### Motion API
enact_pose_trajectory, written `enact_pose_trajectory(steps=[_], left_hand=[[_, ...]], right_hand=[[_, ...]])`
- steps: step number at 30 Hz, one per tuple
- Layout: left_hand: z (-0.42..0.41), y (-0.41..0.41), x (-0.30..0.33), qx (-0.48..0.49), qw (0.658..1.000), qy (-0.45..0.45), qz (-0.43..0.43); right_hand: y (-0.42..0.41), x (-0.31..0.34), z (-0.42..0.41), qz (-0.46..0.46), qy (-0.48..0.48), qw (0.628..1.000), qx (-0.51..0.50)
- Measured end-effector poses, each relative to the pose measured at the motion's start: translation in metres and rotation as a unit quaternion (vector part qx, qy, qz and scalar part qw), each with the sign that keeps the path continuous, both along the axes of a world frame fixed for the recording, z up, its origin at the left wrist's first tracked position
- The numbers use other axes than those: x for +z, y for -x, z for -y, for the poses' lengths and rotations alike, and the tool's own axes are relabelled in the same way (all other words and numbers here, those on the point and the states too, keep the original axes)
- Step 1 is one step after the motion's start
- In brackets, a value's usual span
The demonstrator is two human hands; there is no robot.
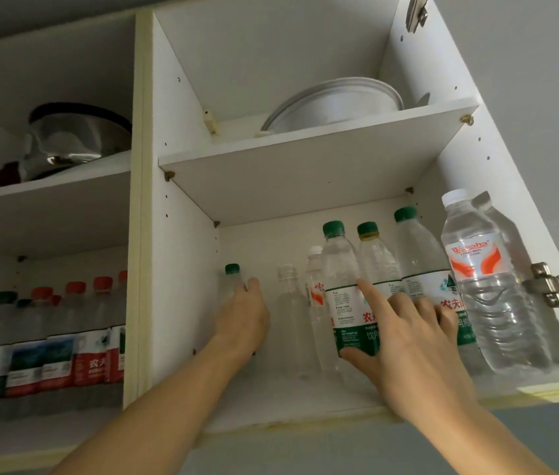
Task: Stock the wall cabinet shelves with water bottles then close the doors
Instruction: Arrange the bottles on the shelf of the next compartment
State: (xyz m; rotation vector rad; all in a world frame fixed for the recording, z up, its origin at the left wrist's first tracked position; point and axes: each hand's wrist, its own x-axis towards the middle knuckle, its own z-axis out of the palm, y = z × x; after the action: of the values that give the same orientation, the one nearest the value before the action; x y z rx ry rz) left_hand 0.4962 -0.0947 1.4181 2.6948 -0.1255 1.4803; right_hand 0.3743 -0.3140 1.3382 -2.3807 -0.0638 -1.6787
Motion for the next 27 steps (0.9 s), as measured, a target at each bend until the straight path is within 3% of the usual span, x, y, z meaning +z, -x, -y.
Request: enact_pose_trajectory(steps=[2, 5, 14, 17, 20, 27], left_hand=[[0.007, -0.001, 0.007, -0.105, 0.992, 0.065, -0.020], [0.020, 0.000, 0.016, -0.196, 0.961, 0.125, -0.151], [0.026, -0.028, 0.001, -0.247, 0.919, 0.123, -0.281], [0.020, -0.036, 0.006, -0.200, 0.939, 0.086, -0.265], [0.015, -0.045, 0.011, -0.047, 0.979, 0.003, -0.197], [0.014, -0.049, 0.008, 0.047, 0.989, -0.045, -0.135]], right_hand=[[-0.001, 0.000, 0.000, 0.012, -0.002, 1.000, 0.001], [-0.003, -0.001, 0.000, 0.011, -0.004, 1.000, -0.006], [-0.004, -0.001, 0.003, 0.008, -0.005, 1.000, -0.004], [-0.005, -0.001, 0.003, 0.017, -0.008, 1.000, 0.004], [-0.005, -0.002, 0.003, 0.011, 0.000, 1.000, 0.000], [-0.005, 0.000, 0.003, 0.007, -0.005, 1.000, -0.002]])
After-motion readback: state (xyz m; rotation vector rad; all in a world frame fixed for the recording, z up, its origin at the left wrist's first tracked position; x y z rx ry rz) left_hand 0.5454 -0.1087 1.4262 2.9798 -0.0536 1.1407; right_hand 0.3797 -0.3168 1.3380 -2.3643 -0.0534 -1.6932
